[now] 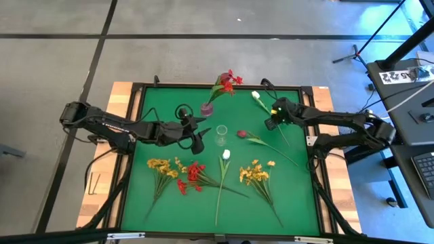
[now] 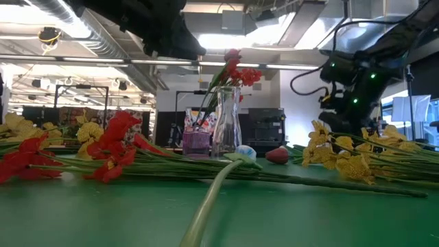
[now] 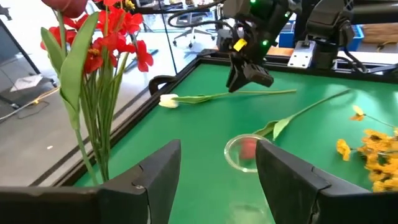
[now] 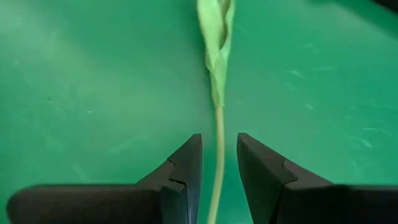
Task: Sort flowers into vase by color
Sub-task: Put the top white flower into the transparent vase
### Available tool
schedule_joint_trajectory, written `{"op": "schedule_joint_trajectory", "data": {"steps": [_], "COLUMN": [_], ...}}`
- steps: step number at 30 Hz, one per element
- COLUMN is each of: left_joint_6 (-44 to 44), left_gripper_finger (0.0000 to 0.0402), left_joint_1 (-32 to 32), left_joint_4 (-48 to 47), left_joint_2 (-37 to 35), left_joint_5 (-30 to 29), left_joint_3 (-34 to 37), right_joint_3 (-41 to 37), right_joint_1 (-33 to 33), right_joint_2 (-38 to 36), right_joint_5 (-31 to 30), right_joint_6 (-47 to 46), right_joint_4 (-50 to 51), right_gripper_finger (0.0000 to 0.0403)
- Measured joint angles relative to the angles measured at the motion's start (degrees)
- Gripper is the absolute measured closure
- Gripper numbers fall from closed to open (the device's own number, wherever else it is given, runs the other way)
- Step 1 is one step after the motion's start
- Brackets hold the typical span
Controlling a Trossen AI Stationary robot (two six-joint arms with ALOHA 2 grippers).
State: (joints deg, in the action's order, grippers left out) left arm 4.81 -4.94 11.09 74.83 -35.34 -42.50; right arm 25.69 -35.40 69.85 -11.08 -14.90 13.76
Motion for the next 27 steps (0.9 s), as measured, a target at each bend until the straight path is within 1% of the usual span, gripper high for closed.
{"op": "schedule_joint_trajectory", "data": {"steps": [5,9,22,24,27], "left_joint_6": [-0.51,-0.47,1.11,1.14,1.26], "left_gripper_finger": [0.0198,0.0198,0.0198,0.0198,0.0198], "left_joint_1": [0.05,0.06,0.02,0.02,0.02], "left_joint_4": [0.04,0.07,0.08,0.07,0.07], "left_joint_2": [0.0,0.0,0.0,0.0,0.0], "left_joint_5": [-0.08,-0.07,0.08,0.07,0.08], "left_joint_3": [0.0,0.0,-0.04,-0.04,-0.04], "right_joint_3": [0.0,0.0,0.04,0.04,0.07], "right_joint_1": [-0.04,0.01,0.09,0.11,0.11], "right_joint_2": [4.3,6.16,6.44,6.44,6.42], "right_joint_5": [0.62,1.6,1.69,1.69,1.71], "right_joint_6": [0.56,0.6,0.09,0.05,0.06], "right_joint_4": [-4.62,-4.76,-3.45,-3.35,-2.69], "right_gripper_finger": [0.0301,0.0301,0.0302,0.0306,0.0329]}}
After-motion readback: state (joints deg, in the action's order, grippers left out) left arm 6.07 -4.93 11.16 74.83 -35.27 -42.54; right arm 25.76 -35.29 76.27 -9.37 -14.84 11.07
